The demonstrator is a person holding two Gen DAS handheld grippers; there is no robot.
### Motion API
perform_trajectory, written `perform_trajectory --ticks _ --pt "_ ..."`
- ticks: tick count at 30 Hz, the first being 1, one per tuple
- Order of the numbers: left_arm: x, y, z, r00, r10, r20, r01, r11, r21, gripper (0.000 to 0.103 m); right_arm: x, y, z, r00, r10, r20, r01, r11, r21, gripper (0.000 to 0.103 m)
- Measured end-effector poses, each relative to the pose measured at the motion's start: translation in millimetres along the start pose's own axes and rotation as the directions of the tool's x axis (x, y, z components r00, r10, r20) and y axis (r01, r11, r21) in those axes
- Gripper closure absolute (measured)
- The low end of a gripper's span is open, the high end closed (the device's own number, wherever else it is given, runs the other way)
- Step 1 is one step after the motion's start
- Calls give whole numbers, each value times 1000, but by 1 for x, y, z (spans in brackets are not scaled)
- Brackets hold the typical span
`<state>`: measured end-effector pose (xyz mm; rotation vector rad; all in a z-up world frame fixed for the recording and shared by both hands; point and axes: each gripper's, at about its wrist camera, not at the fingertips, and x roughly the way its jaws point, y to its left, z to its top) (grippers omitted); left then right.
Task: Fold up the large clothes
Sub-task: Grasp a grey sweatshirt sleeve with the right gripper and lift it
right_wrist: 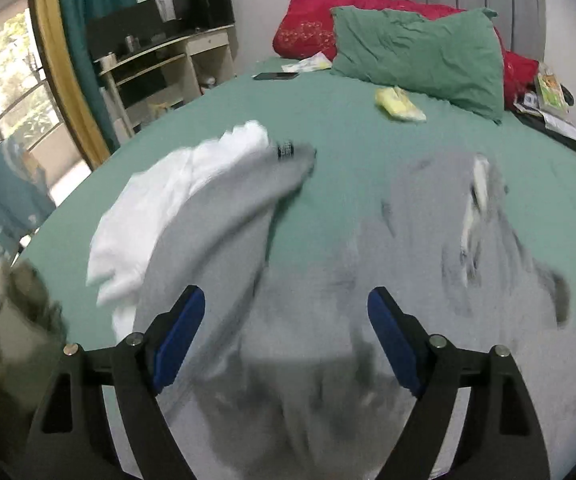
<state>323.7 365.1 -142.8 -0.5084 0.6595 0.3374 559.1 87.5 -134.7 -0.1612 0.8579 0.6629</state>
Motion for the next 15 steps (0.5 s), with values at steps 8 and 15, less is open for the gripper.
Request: perform_trajectory --ticks 8,15 --pt "13 17 13 1000 19 -7 -19 999 -51 7 123 -16 60 997 4 -77 11 980 197 27" --pt "20 15 16 1000 15 -20 -16 999 -45 7 152 7 60 989 122 -88 -98 967 235 97"
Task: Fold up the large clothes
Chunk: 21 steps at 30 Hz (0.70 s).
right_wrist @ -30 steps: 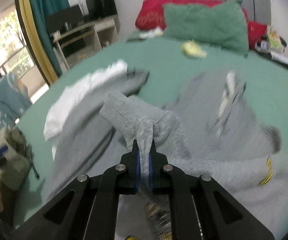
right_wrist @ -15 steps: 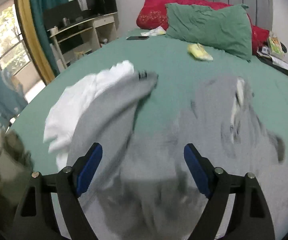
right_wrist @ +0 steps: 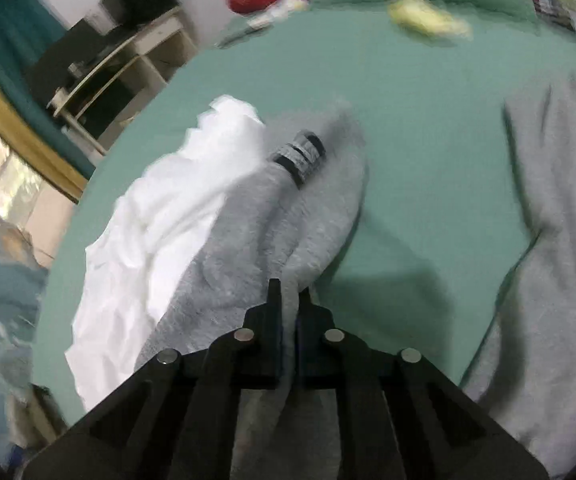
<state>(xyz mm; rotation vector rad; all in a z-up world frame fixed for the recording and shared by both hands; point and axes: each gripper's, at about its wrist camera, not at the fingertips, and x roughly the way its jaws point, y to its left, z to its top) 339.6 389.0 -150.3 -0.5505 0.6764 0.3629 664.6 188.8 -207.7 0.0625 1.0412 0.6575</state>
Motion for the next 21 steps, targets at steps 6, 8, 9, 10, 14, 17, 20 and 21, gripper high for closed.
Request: perform_trajectory --ticks 6,8,9,10,14,17,20,21 --pt "-9 -16 -9 1000 -25 -3 25 999 41 7 -151 43 -3 958 -99 271 161 962 -220 97" --pt "-13 -22 -13 999 -34 -9 35 998 50 7 -203 51 -16 922 -205 329 302 912 -277 97" --pt "-15 -25 -15 999 -45 -12 46 998 53 7 -225 53 -25 908 -240 343 348 888 -300 97" --pt "-16 -29 -17 999 -52 -14 53 997 57 7 -246 53 -36 888 -291 357 406 860 -310 97" --pt "-18 -46 -26 998 -63 -26 66 991 118 7 -284 45 -67 777 -472 415 614 712 -340 97" --pt "-18 -59 -34 997 -66 -35 71 983 169 7 -277 14 -87 783 -540 309 621 710 -333 93" --pt "-13 -66 -42 994 -80 -72 92 979 180 7 -247 -34 -119 940 -341 5 329 903 -274 69" --pt "-12 -67 -44 992 -90 -85 104 979 175 7 -243 -46 -131 961 -276 -38 258 934 -248 65"
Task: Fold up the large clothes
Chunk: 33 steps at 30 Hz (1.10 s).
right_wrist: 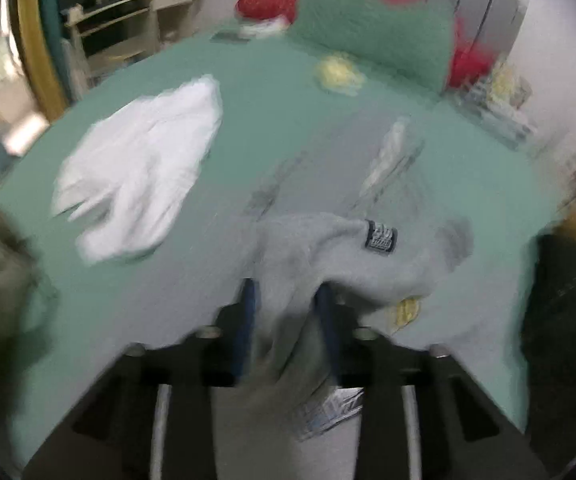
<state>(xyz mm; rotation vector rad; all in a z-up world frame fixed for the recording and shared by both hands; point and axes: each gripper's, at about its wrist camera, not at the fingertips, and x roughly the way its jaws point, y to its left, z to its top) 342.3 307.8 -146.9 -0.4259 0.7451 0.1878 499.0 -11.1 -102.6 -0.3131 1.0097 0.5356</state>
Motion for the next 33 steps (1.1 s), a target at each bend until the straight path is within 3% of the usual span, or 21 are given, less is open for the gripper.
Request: perform_trajectory --ticks 3,4,6,7,9,11,14,20,21,22,24,28,30,31,33 --pt "6 -6 -2 1000 -4 -14 4 1000 12 7 -8 -39 -28 993 80 82 -86 993 79 62" --pt "7 -7 -3 1000 -8 -16 9 1000 18 7 -15 -62 -33 988 78 135 -95 987 127 56" --pt "13 -14 -5 999 -35 -30 36 999 30 7 -23 -98 -43 979 -3 202 -37 980 196 46" --pt "17 -18 -7 998 -51 -44 52 998 34 7 -20 -118 -49 975 -43 220 -9 973 230 46" --pt "29 -26 -10 995 -64 -72 67 997 44 7 5 -155 -56 983 -7 183 -50 952 302 46" --pt "38 -34 -15 994 -57 -92 64 996 65 7 29 -165 -59 987 39 154 -90 935 344 46" --pt "49 -43 -23 992 -39 -119 50 995 87 7 51 -161 -64 967 144 208 -213 907 363 46" --pt "58 -51 -30 987 -63 -149 76 993 85 7 95 -128 -57 960 223 168 -269 900 342 46" --pt "59 -53 -31 987 -65 -150 79 993 88 7 99 -129 -52 951 241 194 -297 885 359 61" --pt "59 -54 -31 986 -65 -152 80 993 89 7 98 -130 -47 947 241 211 -305 881 361 90" --pt "58 -56 -31 985 -80 -151 93 992 83 7 87 -128 -35 957 186 221 -253 909 332 90" --pt "57 -61 -29 985 -111 -135 120 991 60 7 21 -149 -15 963 77 259 -154 945 290 90" --pt "61 -65 -32 987 -90 -136 100 992 73 7 -10 -164 -9 968 -46 247 -24 962 274 90" --pt "63 -65 -34 987 -77 -142 89 993 77 7 -23 -172 -8 966 -144 213 88 964 250 90" --pt "68 -66 -38 986 -42 -160 57 994 90 7 -26 -189 -11 962 -246 122 213 949 234 89"
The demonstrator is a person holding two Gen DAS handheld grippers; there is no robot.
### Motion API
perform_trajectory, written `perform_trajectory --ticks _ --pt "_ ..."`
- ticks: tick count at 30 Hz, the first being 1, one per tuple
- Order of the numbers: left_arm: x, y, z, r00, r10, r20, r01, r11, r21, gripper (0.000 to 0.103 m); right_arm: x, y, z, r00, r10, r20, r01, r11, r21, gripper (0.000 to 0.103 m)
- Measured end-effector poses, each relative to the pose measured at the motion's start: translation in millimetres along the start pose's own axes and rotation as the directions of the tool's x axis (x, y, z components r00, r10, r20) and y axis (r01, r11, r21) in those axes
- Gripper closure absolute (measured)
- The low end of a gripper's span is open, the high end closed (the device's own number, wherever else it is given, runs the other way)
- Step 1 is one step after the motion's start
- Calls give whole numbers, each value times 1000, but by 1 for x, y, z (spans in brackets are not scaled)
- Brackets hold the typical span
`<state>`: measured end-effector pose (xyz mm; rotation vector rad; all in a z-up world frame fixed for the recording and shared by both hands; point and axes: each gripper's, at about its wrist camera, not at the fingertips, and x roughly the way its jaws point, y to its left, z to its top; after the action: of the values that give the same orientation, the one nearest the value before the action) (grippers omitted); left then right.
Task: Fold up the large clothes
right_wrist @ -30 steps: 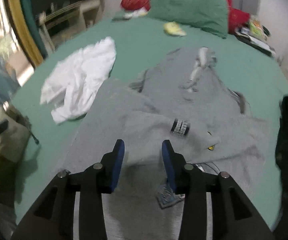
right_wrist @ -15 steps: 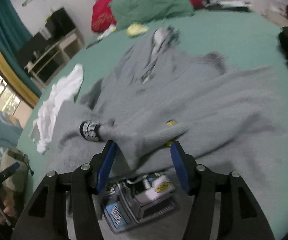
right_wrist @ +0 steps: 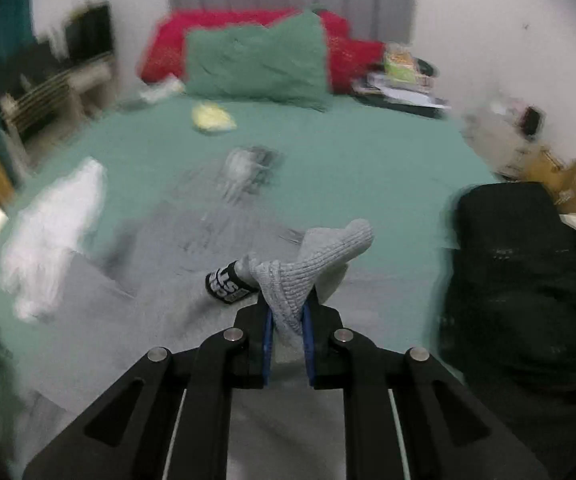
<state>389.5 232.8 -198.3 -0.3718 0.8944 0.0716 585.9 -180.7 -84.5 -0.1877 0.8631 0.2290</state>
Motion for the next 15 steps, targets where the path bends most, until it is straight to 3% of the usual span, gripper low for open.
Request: perform_trajectory --ticks 2,3,5,6,7,10,13,15 --pt "5 0 -3 999 29 -14 -29 1000 3 8 26 -21 -12 986 -65 -152 65 998 -2 88" --pt "7 1 -3 999 38 -17 -38 999 2 8 42 -29 -22 974 -80 -213 82 997 -1 81" --pt "7 2 -2 999 42 -15 -42 999 2 8 72 -46 -46 946 -98 -309 117 992 42 65" --pt "6 2 -2 999 46 -12 -46 999 0 8 82 -52 -56 936 -123 -331 152 987 61 47" --pt "6 3 -1 999 47 -10 -47 999 -2 8 86 -57 -65 932 -140 -334 180 979 92 38" --pt "0 6 1 999 38 9 -37 999 -13 8 68 -54 -68 954 -180 -241 220 963 153 37" --pt "-8 15 6 999 26 41 -25 999 -35 8 52 -23 -64 973 -204 -107 209 977 36 36" --pt "-14 21 10 997 33 66 -30 998 -52 8 71 -7 -65 975 -150 -163 144 988 -53 36"
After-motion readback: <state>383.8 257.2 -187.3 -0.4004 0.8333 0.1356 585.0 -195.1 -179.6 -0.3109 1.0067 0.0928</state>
